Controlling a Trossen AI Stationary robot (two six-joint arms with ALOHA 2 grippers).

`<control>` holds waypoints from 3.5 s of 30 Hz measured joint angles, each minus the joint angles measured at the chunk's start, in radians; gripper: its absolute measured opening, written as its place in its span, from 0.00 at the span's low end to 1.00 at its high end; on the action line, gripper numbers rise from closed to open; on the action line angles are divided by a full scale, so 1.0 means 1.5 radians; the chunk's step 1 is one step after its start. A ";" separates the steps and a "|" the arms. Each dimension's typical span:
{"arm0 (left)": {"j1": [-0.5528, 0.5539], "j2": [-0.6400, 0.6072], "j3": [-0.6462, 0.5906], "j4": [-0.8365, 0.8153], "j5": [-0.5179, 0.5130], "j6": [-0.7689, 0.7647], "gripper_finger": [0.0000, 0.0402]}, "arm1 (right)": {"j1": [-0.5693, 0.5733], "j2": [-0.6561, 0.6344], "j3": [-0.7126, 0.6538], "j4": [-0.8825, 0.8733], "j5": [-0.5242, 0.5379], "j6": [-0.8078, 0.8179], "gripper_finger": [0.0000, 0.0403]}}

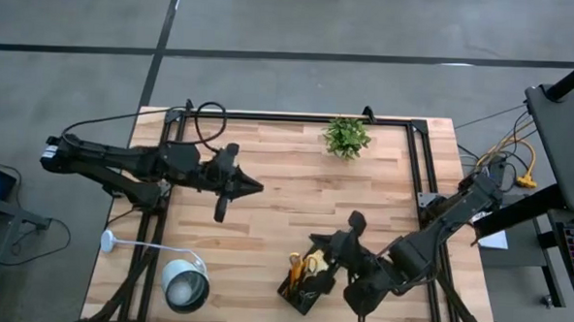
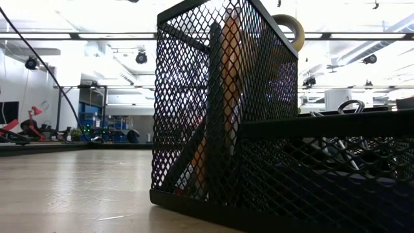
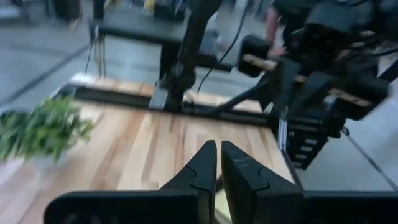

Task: Pick and place office supplies into organizer
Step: Return to Home Position

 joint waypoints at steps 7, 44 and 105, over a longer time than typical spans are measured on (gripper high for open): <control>-0.013 -0.034 -0.172 0.199 0.042 0.051 0.02 | 0.000 -0.041 -0.043 -0.181 0.140 0.280 0.02; 0.019 -0.176 -0.563 0.721 0.023 0.161 0.02 | -0.332 -0.317 -0.641 0.761 -0.338 -0.278 0.02; 0.042 -0.636 -0.697 0.404 -0.053 0.159 0.02 | -0.337 -0.885 -1.092 0.861 -0.498 -0.439 0.02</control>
